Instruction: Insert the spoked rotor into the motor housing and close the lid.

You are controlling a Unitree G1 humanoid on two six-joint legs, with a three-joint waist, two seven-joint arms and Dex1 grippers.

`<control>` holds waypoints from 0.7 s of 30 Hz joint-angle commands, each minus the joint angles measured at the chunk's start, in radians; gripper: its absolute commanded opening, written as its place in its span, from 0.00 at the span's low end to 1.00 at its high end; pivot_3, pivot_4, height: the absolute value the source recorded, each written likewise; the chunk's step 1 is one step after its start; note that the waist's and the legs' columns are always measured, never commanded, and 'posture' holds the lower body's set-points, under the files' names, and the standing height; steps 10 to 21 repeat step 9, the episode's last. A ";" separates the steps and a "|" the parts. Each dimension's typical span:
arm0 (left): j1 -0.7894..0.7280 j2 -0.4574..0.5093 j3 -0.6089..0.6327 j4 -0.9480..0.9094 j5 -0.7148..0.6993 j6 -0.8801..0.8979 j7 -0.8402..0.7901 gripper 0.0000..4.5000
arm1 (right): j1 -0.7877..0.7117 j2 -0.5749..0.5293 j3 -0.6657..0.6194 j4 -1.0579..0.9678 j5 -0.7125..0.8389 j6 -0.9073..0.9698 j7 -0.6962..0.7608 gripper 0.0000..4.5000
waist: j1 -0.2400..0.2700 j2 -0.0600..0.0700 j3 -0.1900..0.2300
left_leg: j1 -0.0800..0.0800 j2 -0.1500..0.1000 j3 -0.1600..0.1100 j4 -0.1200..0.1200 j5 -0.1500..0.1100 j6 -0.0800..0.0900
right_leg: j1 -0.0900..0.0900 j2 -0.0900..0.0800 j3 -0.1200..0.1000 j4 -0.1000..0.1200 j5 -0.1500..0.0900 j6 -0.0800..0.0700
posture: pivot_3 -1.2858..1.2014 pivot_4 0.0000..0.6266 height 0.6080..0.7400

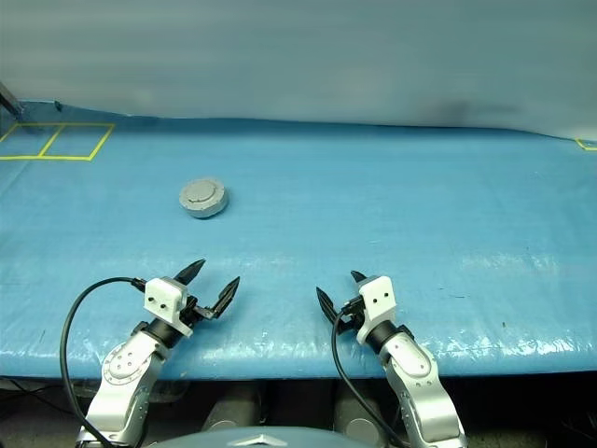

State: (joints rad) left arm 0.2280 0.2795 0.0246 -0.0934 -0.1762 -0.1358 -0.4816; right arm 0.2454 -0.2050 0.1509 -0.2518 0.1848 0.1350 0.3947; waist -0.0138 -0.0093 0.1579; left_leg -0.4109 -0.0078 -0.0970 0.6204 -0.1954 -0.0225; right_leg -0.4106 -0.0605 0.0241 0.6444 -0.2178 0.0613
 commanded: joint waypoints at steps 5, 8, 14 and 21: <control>0.004 0.005 0.008 -0.029 -0.012 -0.005 -0.003 0.99 | 0.001 0.001 0.003 -0.026 0.003 -0.009 0.005 1.00 | 0.000 0.000 0.000 | 0.000 0.000 0.000 0.000 0.000 0.000 | 0.000 0.000 0.000 0.000 0.000 0.000 | 0.52 0.24 1.00; 0.004 0.006 0.007 -0.029 -0.012 -0.006 -0.004 0.99 | 0.001 0.001 0.004 -0.026 0.003 -0.009 0.006 1.00 | 0.000 0.000 0.000 | 0.000 0.000 0.000 0.000 0.000 0.000 | 0.000 0.000 0.000 0.000 0.000 0.000 | 0.52 0.24 1.00; 0.005 0.006 0.007 -0.029 -0.012 -0.006 -0.004 0.99 | 0.002 0.002 0.004 -0.026 0.003 -0.009 0.005 1.00 | 0.000 0.000 0.000 | 0.000 0.000 0.000 0.000 0.000 0.000 | 0.000 0.000 0.000 0.000 0.000 0.000 | 0.52 0.24 1.00; 0.005 0.006 0.007 -0.029 -0.012 -0.006 -0.004 0.99 | 0.002 0.002 0.004 -0.026 0.003 -0.009 0.005 1.00 | 0.000 0.000 0.000 | 0.000 0.000 0.000 0.000 0.000 0.000 | 0.000 0.000 0.000 0.000 0.000 0.000 | 0.52 0.24 1.00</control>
